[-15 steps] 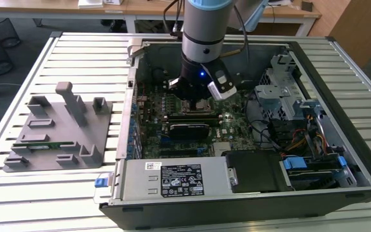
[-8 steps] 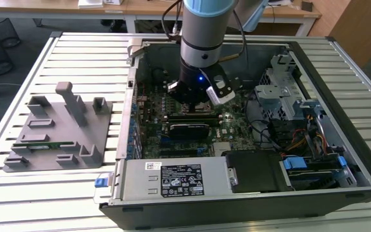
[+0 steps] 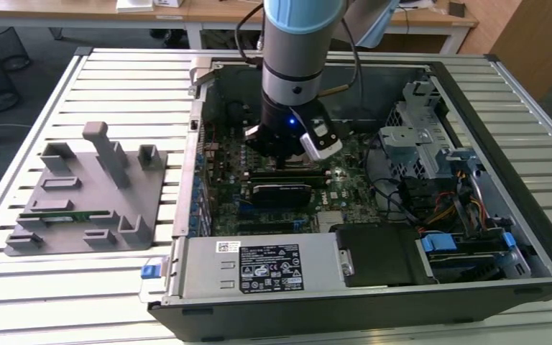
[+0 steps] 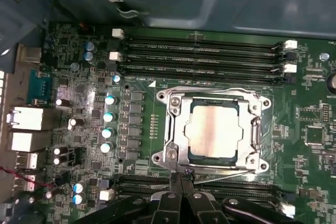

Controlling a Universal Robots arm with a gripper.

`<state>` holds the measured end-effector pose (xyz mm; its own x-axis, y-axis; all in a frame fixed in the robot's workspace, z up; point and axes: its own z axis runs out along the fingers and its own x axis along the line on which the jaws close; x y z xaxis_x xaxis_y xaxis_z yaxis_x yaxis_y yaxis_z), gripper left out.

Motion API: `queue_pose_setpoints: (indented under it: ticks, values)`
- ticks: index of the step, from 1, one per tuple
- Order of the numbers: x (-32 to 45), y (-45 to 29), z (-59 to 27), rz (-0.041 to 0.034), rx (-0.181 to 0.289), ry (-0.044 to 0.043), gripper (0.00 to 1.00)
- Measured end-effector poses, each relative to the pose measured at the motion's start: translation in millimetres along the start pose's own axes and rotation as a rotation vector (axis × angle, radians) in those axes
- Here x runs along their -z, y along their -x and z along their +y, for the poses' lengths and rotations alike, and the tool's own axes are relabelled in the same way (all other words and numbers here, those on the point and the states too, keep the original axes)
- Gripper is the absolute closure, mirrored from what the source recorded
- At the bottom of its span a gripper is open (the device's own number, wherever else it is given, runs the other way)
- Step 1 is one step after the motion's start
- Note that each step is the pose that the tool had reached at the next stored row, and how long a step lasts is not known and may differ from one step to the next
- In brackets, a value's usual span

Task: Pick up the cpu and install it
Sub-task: 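Install the second cpu locking lever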

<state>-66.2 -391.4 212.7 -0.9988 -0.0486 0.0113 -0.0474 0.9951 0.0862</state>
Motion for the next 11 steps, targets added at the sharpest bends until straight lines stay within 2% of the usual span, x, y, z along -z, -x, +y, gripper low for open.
queue_pose_setpoints:
  ticks: [3, 6, 8, 9, 11]
  values:
    - [-3.5, 0.0, -0.4, -0.0002, 0.0, 0.0048, 0.89]
    - [-3.4, -0.6, -2.3, -0.0015, 0.0, 0.0312, 0.89]
    - [-3.2, -1.0, -4.8, -0.0022, 0.001, 0.0453, 0.89]
    - [-3.1, -1.1, -6.1, -0.0024, 0.001, 0.0501, 0.89]
    - [-2.9, -1.2, -9.1, -0.0021, 0.001, 0.0511, 0.89]
